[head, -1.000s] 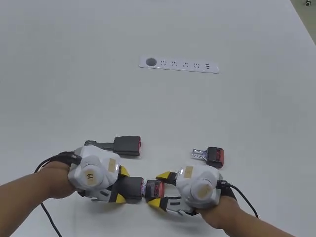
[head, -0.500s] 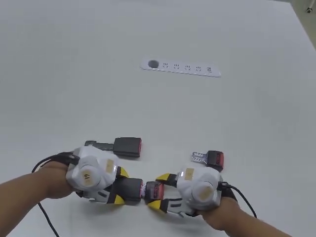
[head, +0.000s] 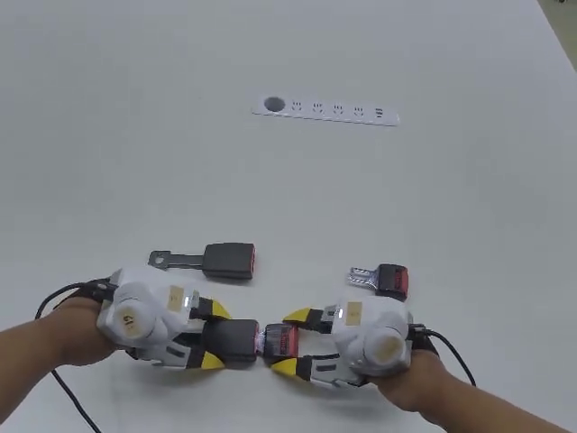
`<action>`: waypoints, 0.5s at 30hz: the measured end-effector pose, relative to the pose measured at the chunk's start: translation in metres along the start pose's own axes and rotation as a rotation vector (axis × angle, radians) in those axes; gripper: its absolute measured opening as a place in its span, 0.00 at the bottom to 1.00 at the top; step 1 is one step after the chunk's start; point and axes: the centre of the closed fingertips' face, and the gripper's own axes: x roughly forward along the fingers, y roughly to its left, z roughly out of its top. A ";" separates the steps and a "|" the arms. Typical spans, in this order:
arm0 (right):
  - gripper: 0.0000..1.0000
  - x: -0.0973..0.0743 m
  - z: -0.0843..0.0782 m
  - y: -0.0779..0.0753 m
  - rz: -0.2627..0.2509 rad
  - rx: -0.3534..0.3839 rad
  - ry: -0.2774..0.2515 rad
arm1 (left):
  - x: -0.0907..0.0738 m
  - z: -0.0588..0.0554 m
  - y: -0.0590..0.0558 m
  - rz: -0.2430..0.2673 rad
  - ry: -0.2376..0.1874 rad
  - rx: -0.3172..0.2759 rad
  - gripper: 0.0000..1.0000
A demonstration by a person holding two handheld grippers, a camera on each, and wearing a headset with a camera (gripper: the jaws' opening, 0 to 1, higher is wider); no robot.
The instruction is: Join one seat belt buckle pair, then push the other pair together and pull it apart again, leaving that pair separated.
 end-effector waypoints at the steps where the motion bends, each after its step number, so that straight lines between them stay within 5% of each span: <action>1: 0.35 0.000 0.000 0.000 -0.003 -0.004 -0.001 | 0.000 0.001 0.000 0.000 -0.002 0.000 0.34; 10: 0.35 0.000 -0.001 0.000 -0.027 -0.072 0.004 | -0.001 0.000 -0.001 -0.007 -0.018 0.005 0.33; 15: 0.35 0.000 0.000 0.000 -0.035 -0.034 -0.006 | -0.001 -0.001 0.000 0.000 -0.031 -0.003 0.33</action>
